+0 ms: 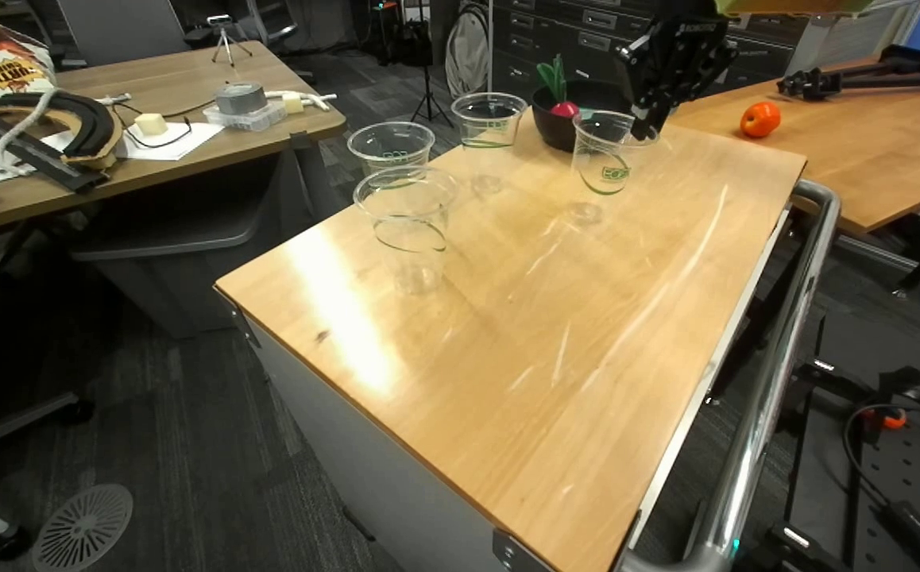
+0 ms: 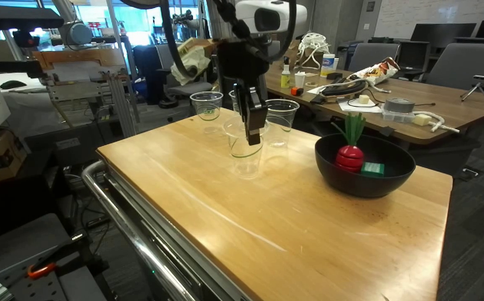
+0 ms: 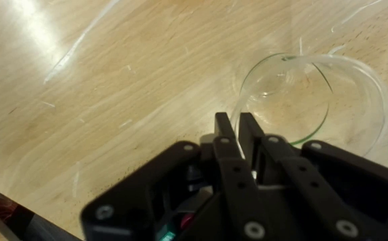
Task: Stack the cups then take the objects in the bowl and put them on the table
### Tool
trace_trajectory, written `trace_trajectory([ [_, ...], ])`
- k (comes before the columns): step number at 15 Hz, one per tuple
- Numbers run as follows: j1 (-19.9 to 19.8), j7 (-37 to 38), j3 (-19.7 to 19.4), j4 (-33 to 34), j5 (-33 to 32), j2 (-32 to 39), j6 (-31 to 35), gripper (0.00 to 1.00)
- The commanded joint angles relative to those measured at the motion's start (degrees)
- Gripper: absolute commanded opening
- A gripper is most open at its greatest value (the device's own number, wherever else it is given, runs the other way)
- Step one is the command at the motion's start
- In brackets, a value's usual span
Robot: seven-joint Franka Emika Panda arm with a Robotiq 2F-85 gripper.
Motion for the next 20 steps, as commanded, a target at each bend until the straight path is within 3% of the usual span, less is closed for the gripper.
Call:
trace_trajectory([
  [1,1.69,-2.26,0.54,1.06,-1.09,-5.78,-5.58,0.0],
  [4,3.53,-7.11,2.06,3.32,-2.36,-12.7,-14.67,0.02],
  [5,4.65,-10.13,1.84,4.67,-0.02,-14.15,-17.41,0.02],
  [9,7.53,-13.88,2.05,10.64,3.64,-16.73,-20.31,0.02],
  [20,7.62,-11.51,1.57,40.61,5.84,9.73,-28.44,0.02],
])
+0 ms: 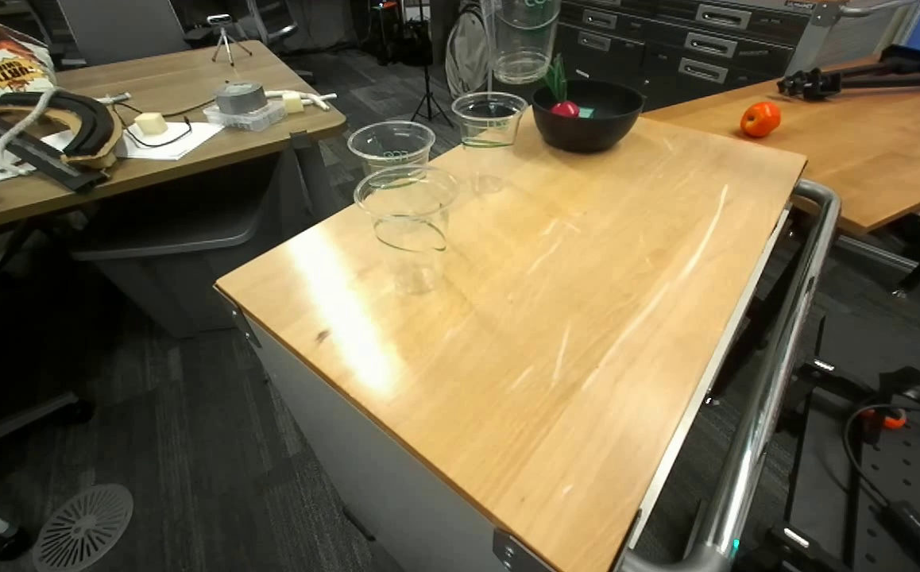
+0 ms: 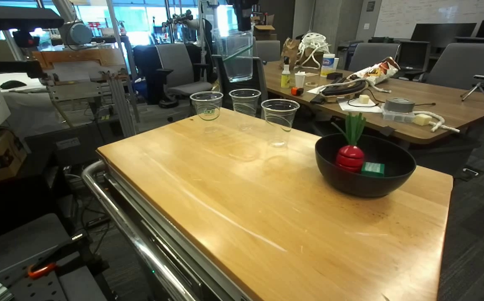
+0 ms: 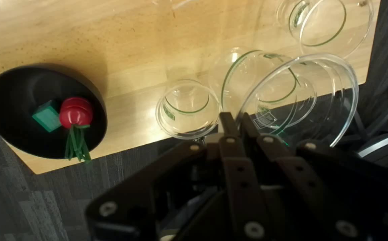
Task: Stack the cups then take the objects in the bowl and put them on the table
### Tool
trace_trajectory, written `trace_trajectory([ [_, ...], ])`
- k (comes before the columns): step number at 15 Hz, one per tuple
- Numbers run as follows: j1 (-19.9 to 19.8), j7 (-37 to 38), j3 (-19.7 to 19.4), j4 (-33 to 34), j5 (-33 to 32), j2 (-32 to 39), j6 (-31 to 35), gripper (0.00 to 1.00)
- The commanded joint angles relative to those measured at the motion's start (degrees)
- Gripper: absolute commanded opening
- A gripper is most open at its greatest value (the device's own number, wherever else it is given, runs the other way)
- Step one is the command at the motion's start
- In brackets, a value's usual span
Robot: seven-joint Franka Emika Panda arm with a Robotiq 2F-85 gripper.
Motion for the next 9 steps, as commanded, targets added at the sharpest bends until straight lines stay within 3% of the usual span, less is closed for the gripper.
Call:
trace_trajectory([
  [1,-0.2,0.83,-0.76,13.17,0.91,8.96,-5.16,0.02],
  [9,-2.57,3.55,-4.08,23.94,2.93,19.97,-8.71,0.02],
])
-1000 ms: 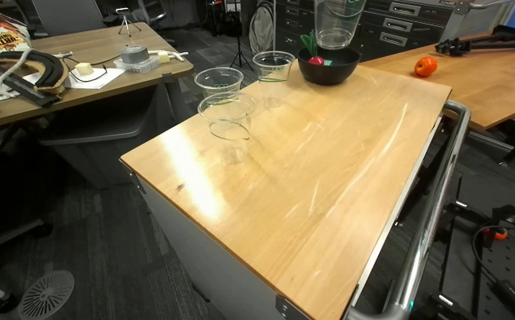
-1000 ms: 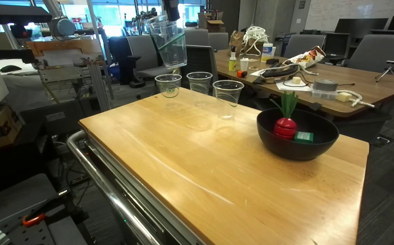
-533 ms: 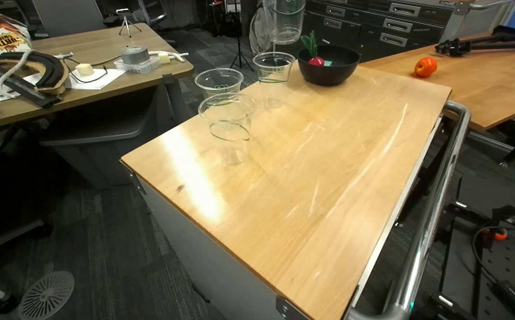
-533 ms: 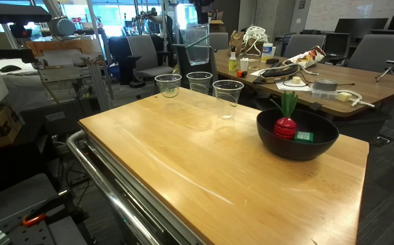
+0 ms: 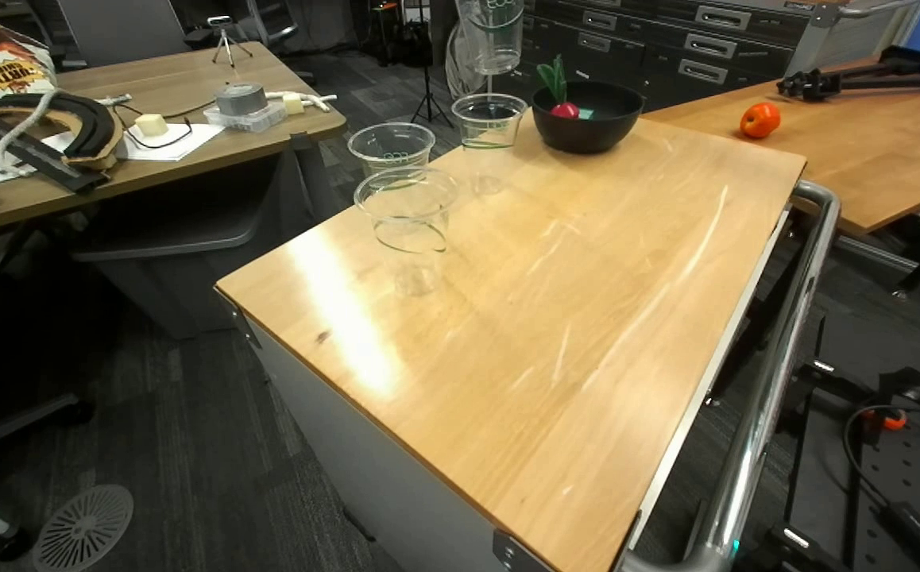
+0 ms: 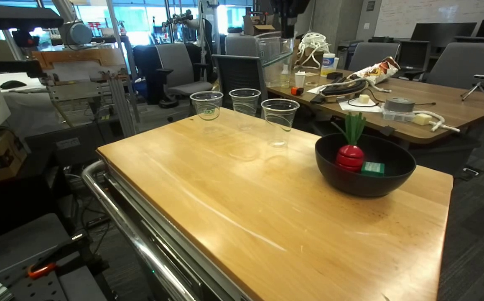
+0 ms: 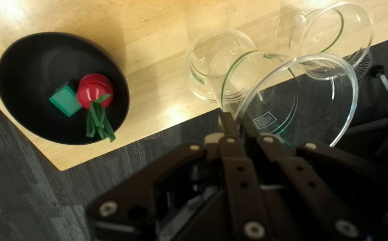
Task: Stack the cups then take the objects in the bowl and put them on the table
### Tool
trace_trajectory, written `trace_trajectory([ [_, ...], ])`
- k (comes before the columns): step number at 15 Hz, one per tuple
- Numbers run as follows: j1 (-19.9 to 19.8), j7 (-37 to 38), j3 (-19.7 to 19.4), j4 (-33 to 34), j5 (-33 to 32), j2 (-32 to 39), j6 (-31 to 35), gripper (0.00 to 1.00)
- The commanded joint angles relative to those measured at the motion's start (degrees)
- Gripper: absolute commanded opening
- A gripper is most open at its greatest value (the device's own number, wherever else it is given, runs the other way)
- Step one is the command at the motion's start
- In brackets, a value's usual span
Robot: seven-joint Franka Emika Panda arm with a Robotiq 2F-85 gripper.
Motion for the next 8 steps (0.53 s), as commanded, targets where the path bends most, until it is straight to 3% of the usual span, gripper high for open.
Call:
trace_trajectory([
  [1,-1.14,1.42,-1.01,6.66,3.39,5.45,-3.28,0.02],
  [8,-2.02,3.75,-1.52,7.04,6.8,8.79,-2.96,0.02],
])
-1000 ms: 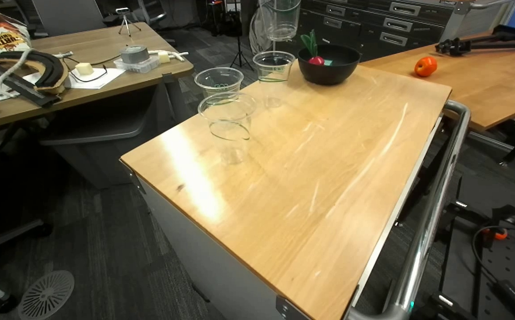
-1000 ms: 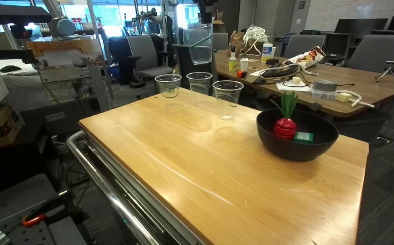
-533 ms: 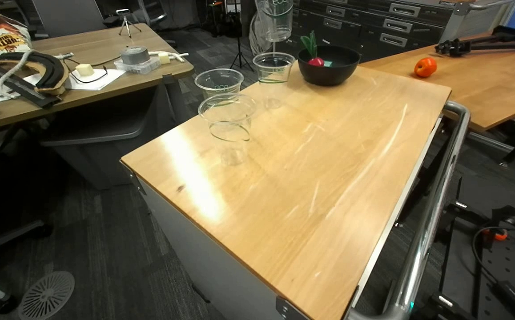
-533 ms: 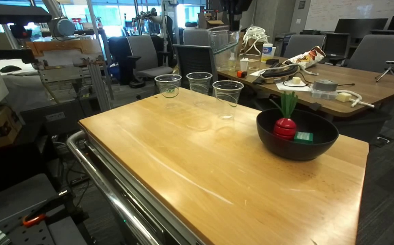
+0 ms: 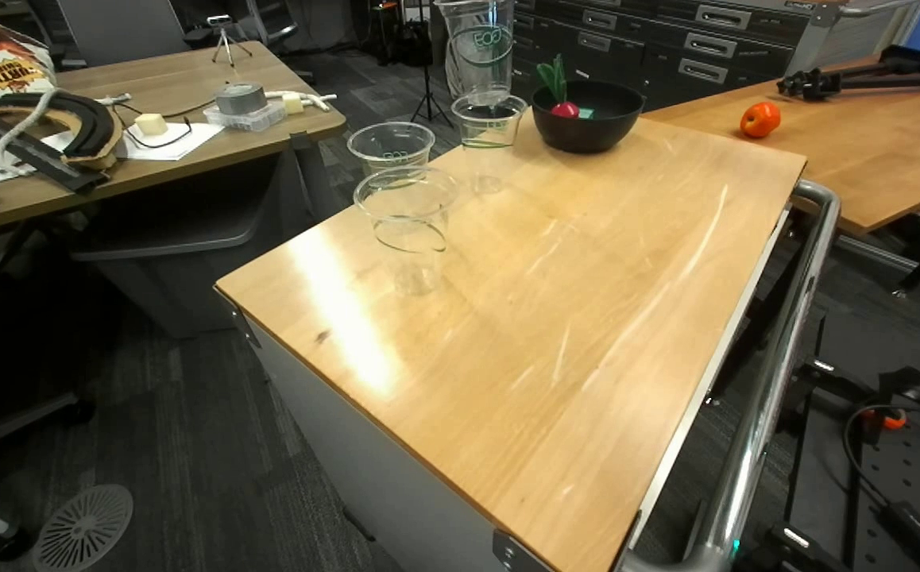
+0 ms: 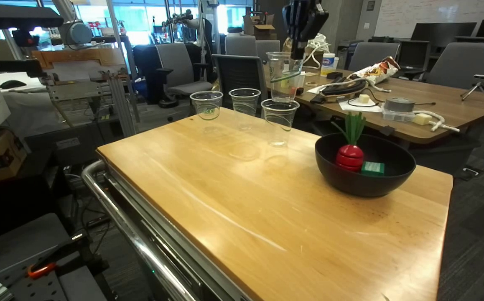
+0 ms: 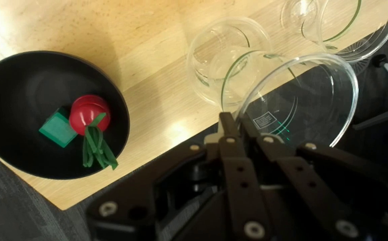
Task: Stack the cups then take the objects in the bowl and put them on the table
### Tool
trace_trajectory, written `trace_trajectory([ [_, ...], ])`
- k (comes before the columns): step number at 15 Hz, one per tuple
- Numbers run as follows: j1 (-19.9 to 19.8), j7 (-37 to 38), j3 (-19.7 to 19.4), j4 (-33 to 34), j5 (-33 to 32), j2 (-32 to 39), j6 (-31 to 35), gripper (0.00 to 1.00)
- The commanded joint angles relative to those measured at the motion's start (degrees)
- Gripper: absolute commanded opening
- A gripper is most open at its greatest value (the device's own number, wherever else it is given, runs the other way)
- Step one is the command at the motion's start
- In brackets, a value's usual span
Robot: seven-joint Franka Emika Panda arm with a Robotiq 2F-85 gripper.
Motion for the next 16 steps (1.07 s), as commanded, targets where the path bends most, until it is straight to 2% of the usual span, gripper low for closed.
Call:
trace_trajectory([
  [1,-0.12,1.44,-0.44,1.59,1.49,1.42,-1.52,0.02],
  [4,-0.13,1.31,-0.41,-0.75,1.7,0.61,-1.41,0.03],
  [5,-0.27,0.84,-0.22,-1.88,2.54,-0.37,-1.16,0.32],
  [6,-0.43,0.19,0.02,-2.8,3.65,-1.51,-1.46,0.32],
  [7,-0.34,-0.42,0.18,-4.03,4.35,-3.18,-1.48,0.37],
  [11,0.66,-3.65,0.69,-8.54,3.94,-11.44,-0.81,0.69],
  [12,0.44,-1.78,0.14,-3.79,3.23,-4.72,-1.05,0.52],
  [14,0.75,-2.36,0.34,-5.55,3.21,-8.57,-1.33,0.68],
  [16,0.86,-2.51,0.42,-7.0,3.2,-10.46,-1.34,0.69],
])
